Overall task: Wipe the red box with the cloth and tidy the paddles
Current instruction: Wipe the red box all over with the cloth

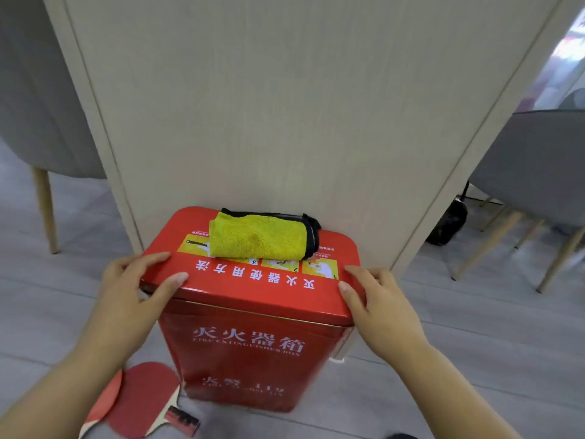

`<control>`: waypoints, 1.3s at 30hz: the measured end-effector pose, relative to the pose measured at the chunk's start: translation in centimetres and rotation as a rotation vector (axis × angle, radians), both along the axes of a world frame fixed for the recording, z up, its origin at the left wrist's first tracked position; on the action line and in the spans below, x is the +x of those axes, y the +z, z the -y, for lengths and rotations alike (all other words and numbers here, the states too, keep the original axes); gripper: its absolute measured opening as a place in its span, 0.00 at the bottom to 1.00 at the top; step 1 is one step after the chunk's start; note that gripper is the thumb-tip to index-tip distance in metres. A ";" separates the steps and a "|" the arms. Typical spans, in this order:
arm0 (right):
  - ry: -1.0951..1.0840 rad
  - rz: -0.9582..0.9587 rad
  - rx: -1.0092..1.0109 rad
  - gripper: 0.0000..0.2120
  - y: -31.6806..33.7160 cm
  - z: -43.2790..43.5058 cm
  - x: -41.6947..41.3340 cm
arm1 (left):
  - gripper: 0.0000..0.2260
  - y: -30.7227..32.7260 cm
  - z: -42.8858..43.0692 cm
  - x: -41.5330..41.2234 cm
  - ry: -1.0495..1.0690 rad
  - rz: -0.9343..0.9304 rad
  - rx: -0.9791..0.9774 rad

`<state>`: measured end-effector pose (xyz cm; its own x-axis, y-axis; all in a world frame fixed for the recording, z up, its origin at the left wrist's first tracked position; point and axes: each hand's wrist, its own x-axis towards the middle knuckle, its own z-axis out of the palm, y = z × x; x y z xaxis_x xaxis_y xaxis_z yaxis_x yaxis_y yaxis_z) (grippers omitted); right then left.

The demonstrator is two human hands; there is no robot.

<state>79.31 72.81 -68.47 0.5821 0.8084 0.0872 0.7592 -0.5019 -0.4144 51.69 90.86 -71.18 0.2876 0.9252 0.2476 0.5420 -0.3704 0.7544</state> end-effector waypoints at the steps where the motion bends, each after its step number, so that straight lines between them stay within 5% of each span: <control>1: 0.010 -0.054 -0.019 0.21 0.0 0.1 0.1 | 0.23 0.1 0.2 0.1 0.016 -0.010 -0.009; 12: -0.017 -0.480 0.107 0.21 -0.4 -0.4 -0.9 | 0.16 0.6 0.6 0.6 0.081 0.098 -0.069; 22: -0.279 -0.603 0.285 0.20 -1.5 -1.2 -3.7 | 0.14 -0.1 -1.4 -0.2 -0.010 0.288 -0.122; 39: -0.570 -0.650 0.419 0.22 -1.1 2.5 -17.5 | 0.14 0.2 -6.7 -3.3 -0.351 0.290 -0.231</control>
